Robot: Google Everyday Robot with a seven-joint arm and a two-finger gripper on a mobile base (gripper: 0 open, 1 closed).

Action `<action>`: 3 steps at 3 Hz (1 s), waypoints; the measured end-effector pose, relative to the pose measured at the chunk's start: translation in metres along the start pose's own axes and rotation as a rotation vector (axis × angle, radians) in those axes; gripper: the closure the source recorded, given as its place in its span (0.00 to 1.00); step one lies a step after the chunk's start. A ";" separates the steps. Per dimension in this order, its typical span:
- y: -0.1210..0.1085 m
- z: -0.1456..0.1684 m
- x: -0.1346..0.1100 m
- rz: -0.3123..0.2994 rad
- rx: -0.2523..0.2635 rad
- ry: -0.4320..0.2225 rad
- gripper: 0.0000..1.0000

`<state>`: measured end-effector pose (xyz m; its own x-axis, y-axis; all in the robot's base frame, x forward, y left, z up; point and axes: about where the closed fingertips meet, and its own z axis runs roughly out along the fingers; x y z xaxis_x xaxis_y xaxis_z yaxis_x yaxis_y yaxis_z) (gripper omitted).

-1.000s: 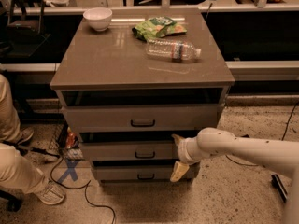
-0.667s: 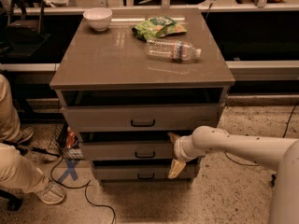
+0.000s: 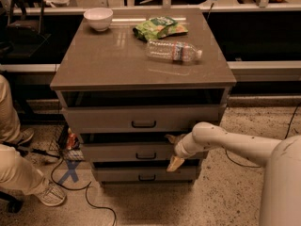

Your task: Open middle drawer

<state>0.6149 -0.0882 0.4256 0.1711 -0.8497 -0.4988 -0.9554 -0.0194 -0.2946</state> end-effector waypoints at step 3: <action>0.002 0.002 0.021 0.052 0.013 -0.017 0.87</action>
Offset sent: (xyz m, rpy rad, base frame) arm 0.0008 -0.0385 -0.0225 0.0475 0.0250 -0.0991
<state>0.6174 -0.1047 0.4132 0.1254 -0.8403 -0.5274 -0.9599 0.0316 -0.2786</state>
